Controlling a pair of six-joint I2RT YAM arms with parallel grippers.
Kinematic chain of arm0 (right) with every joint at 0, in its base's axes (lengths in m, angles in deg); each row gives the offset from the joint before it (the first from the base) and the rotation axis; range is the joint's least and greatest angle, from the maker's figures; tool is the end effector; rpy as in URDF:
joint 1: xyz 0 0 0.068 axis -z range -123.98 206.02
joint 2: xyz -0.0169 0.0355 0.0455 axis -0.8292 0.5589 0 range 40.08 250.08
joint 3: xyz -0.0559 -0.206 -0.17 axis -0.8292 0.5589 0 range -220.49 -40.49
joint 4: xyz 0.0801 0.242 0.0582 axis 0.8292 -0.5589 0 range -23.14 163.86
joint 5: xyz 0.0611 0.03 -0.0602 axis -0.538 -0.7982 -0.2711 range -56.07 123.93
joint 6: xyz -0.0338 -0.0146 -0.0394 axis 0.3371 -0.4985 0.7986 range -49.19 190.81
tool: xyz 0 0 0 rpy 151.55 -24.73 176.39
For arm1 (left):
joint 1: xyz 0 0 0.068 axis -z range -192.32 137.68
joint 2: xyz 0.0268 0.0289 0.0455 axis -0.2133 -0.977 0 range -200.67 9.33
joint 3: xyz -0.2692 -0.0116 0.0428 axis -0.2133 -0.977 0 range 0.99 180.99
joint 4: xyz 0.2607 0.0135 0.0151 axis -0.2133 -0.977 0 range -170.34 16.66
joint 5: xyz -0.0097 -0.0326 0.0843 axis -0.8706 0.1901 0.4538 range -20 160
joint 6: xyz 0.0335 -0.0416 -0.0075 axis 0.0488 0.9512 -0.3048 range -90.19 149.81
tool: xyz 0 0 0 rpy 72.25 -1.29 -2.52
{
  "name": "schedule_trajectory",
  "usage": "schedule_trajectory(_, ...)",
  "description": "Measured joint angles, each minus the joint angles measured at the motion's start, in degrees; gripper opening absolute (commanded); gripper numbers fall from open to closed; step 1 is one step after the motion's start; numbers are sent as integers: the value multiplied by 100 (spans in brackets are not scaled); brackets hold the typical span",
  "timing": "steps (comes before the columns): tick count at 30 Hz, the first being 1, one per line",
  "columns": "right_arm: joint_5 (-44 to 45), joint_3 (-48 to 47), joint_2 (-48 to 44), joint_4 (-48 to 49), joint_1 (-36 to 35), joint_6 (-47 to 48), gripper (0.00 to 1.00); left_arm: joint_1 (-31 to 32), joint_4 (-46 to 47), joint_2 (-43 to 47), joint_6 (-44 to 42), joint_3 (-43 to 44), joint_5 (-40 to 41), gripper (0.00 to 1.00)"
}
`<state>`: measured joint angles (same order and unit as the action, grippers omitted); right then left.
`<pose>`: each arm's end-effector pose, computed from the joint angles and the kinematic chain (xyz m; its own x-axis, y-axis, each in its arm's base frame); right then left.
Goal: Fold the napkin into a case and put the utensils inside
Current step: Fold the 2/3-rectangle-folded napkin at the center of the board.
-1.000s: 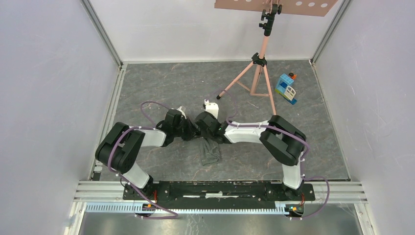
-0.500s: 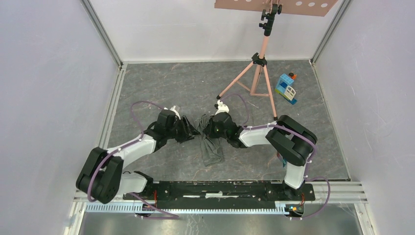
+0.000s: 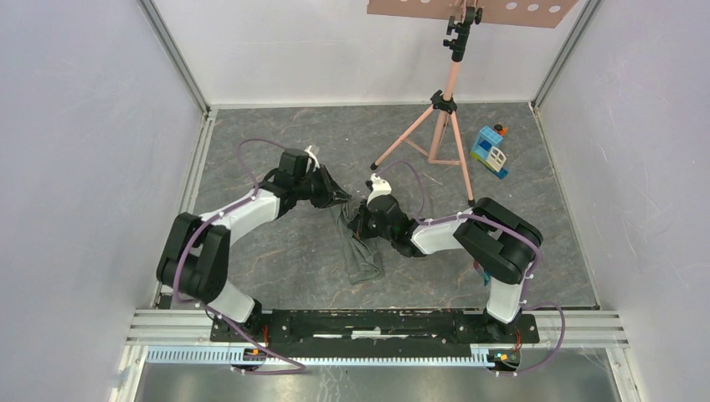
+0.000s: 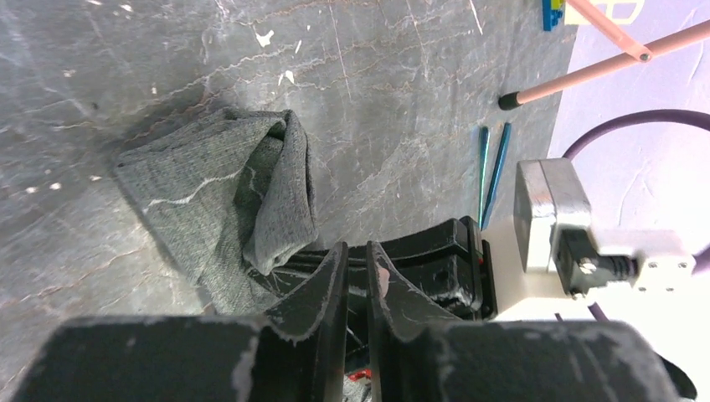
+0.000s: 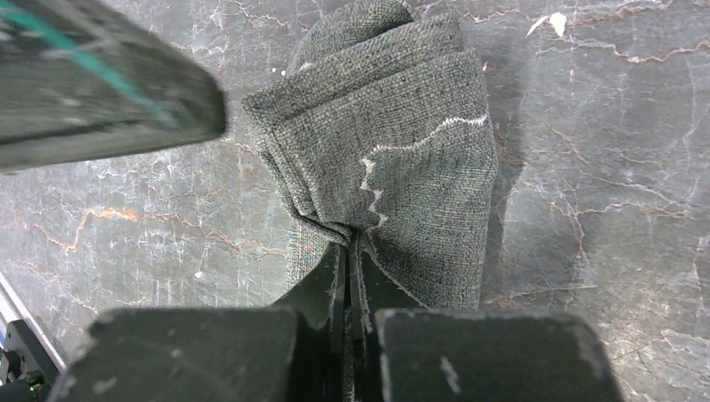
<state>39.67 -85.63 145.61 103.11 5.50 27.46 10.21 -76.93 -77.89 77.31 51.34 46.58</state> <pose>0.2300 0.2737 0.1279 -0.7289 0.1895 -0.6579 -0.2932 0.7820 0.5500 0.2906 -0.1358 0.2089 -0.8702 -0.3715 -0.3237 -0.0158 0.6777 -0.7352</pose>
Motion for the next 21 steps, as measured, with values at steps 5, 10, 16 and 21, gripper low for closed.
schedule_trajectory(5, -22, 2, 0, 22, 0, 83, 0, 20, 96, -518, 0, 190, -437, 16)
schedule_trajectory(10, -57, 2, 0, 26, 0, 122, 0, 63, 48, -730, -7, 236, -566, 16)
schedule_trajectory(16, -122, 2, -2, 20, 0, 166, 13, 81, -750, -1185, -404, 824, -74, 11)
schedule_trajectory(21, -260, -15, -181, -269, 0, 420, 40, 76, -1226, -1604, -822, 1123, 540, 8)
